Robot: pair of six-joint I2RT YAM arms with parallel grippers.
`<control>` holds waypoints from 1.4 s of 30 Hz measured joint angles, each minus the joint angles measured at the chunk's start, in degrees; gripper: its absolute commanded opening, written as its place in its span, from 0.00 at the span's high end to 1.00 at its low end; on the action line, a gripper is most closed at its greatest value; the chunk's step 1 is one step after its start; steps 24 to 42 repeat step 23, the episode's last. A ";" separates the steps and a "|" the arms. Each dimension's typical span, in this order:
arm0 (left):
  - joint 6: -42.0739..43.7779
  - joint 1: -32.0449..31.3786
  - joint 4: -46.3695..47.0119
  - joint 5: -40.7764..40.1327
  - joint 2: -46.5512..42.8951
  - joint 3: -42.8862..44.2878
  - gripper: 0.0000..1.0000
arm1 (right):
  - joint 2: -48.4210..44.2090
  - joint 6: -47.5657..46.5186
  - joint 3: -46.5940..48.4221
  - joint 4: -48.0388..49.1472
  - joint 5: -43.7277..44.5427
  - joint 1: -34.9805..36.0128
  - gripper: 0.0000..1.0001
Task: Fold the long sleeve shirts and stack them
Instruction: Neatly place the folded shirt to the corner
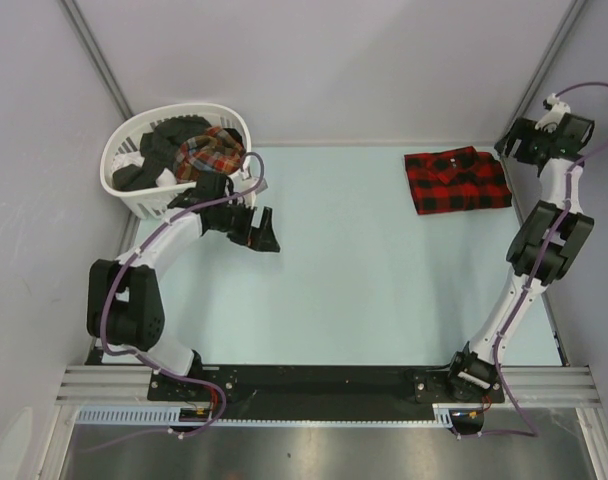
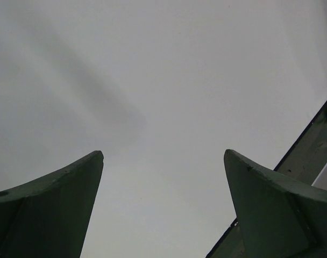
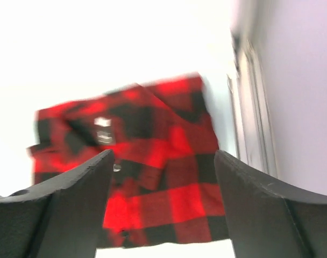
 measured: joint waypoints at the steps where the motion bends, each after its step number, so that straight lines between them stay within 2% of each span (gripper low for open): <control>1: 0.24 0.02 -0.07 -0.02 -0.55 0.07 0.00 | -0.98 -0.74 1.18 -0.72 -2.03 -0.09 0.13; 5: 0.50 0.02 -0.31 -1.53 -3.45 2.32 0.00 | -6.64 -1.66 1.92 -5.60 -9.60 -0.13 0.02; 8: 0.63 0.02 -0.28 -3.13 -5.33 5.60 0.00 | -12.20 -2.34 -0.44 -9.79 -12.87 0.66 0.00; 15: 2.27 0.02 -1.51 -6.56 -10.21 7.39 0.01 | -34.23 -6.47 -23.37 -18.43 -15.10 8.50 0.00; 20: 4.55 0.02 -2.71 -11.19 -15.78 -2.71 0.01 | -49.86 -9.62 -43.17 -23.39 -13.68 17.62 0.00; 23: 5.44 0.04 -3.52 -13.81 -18.45 -8.79 0.01 | -56.85 -10.38 -51.67 -25.24 -11.45 20.74 0.00; 42: 5.44 0.04 -3.52 -13.81 -18.45 -8.79 0.01 | -56.85 -10.38 -51.67 -25.24 -11.45 20.74 0.00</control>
